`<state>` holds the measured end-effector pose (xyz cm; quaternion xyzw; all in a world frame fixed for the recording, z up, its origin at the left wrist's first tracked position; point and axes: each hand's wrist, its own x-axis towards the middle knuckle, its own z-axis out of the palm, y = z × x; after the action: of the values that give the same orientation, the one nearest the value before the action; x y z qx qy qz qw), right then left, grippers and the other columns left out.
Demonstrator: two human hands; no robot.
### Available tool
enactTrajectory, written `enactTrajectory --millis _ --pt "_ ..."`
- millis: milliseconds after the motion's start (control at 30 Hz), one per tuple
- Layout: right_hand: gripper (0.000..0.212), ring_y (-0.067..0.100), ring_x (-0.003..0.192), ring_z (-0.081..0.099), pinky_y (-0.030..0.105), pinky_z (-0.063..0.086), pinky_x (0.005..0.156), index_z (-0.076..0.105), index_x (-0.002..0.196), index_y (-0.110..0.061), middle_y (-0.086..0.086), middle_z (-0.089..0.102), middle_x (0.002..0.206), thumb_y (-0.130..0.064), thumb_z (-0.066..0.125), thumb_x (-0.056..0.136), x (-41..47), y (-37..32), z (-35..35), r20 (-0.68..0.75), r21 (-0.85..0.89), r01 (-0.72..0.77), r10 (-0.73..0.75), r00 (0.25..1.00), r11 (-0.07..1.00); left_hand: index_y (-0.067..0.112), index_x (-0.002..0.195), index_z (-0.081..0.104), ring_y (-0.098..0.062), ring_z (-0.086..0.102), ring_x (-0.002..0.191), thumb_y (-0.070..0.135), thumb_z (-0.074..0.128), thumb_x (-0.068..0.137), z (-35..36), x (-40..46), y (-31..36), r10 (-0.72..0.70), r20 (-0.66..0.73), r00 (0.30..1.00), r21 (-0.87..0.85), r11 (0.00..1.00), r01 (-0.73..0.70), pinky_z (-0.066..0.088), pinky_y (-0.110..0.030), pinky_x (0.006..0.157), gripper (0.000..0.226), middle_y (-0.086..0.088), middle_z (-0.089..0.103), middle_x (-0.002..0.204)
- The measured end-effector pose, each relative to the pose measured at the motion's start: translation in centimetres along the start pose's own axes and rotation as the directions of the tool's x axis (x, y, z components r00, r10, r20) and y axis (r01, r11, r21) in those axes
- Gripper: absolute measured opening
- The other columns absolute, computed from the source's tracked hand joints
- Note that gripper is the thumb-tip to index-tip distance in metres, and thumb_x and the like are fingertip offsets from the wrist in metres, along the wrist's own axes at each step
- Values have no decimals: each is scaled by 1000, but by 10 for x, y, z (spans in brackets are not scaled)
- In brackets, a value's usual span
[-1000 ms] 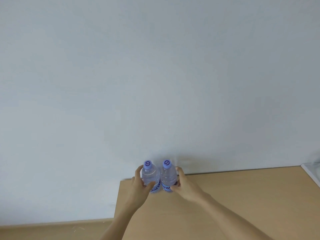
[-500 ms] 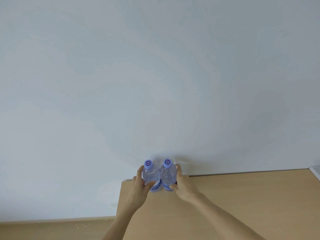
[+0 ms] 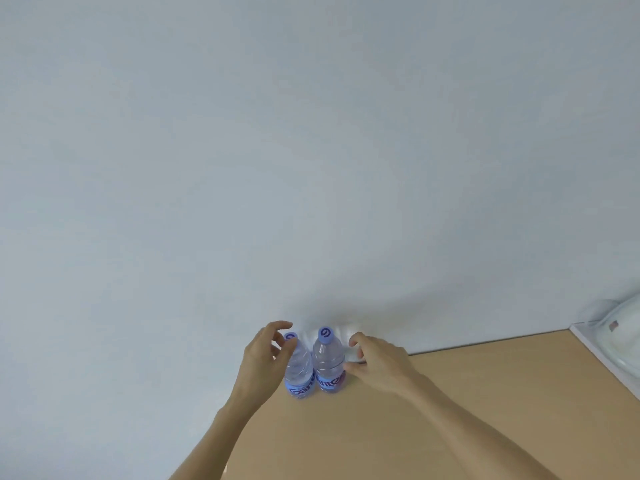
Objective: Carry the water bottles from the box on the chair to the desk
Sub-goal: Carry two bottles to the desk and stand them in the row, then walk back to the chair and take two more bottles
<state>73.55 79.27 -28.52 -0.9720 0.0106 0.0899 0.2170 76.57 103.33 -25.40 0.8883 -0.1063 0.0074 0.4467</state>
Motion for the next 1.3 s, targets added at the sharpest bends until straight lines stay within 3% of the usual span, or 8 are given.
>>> enactTrajectory --millis 133,267,400,600,933,1100,1300 --pt "44 12 101 60 29 44 81 47 127 -31 -13 59 116 -55 50 90 -35 -5 -19 -146 -48 4 -11 989 999 40 104 61 -3 59 79 26 64 91 -9 6 38 168 51 985 -38 985 -166 45 -11 68 20 10 60 87" --pt "43 10 97 58 29 44 80 49 124 -32 -16 59 115 -59 49 90 -82 4 -50 -300 -81 -23 -2 954 996 41 100 62 -1 59 82 24 63 91 -6 21 91 358 122 926 -113 932 -345 45 -9 67 20 12 60 88" --pt "40 5 88 53 30 44 82 51 122 -35 -19 58 112 -59 50 90 -142 20 -96 -429 -35 -126 99 898 991 35 105 63 -4 59 82 27 62 92 9 25 166 560 160 813 -204 825 -527 45 -10 66 15 11 60 89" --pt "36 2 96 55 27 43 79 53 119 -36 -21 59 108 -58 50 91 -245 51 -149 -614 -36 -300 216 759 953 39 102 64 -7 62 82 31 61 93 50 -2 281 768 207 606 -382 634 -673 47 -13 66 12 13 59 89" --pt "33 0 92 54 22 39 74 50 115 -41 -25 58 106 -63 45 90 -452 138 -197 -760 12 -609 403 510 793 38 99 66 -9 62 80 27 61 93 166 -124 458 925 217 311 -642 375 -668 49 -20 66 13 13 59 86" --pt "34 -1 88 55 24 48 77 52 114 -41 -26 57 103 -63 44 89 -561 185 -206 -788 64 -703 468 400 708 38 99 66 -13 64 82 31 61 93 234 -209 526 942 231 241 -730 332 -597 54 -34 67 11 12 58 87" --pt "29 0 83 56 15 40 69 55 111 -39 -24 58 99 -58 48 90 -667 240 -218 -795 128 -759 524 306 638 40 98 65 -13 65 80 35 59 93 310 -293 591 959 237 158 -778 284 -560 44 -21 63 10 14 60 89"
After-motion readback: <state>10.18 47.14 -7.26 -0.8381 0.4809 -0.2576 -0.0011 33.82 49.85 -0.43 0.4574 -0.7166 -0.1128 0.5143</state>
